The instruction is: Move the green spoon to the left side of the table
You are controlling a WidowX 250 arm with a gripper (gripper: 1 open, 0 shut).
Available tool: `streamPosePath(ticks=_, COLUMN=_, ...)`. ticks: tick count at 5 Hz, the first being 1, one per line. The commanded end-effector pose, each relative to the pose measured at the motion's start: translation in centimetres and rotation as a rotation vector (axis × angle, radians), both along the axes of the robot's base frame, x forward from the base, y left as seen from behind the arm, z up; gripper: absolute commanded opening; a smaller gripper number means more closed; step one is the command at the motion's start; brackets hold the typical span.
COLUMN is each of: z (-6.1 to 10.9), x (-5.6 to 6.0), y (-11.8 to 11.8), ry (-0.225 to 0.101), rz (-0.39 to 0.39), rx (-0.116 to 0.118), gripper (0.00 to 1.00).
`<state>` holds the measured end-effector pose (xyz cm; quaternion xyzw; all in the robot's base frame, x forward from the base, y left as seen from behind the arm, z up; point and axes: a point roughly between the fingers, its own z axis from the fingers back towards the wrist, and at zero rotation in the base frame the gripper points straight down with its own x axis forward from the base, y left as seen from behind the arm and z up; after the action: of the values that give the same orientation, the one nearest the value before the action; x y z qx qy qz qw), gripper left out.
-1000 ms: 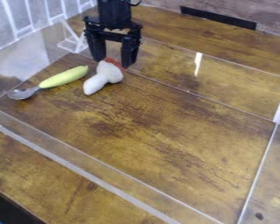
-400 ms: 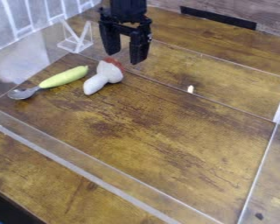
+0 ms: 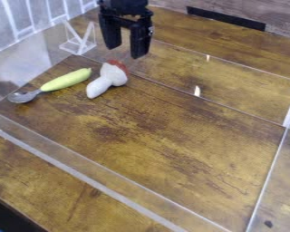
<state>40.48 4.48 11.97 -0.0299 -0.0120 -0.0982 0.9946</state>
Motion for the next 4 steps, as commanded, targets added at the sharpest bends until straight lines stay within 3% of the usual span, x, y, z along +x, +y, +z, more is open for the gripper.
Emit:
streamPosePath(ticks=1, z=2.5, x=0.4, y=-0.6, ry=-0.074, rz=-0.001, rx=0.012, gripper=1.0)
streamPosePath(ticks=3, z=0.1, x=-0.2, y=-0.7, ry=-0.043, rz=0.111, rx=0.01, gripper=1.0)
streamPosePath(ticks=4, z=0.4, x=0.4, y=-0.6, ry=-0.045, rz=0.131, rx=0.016, gripper=1.0)
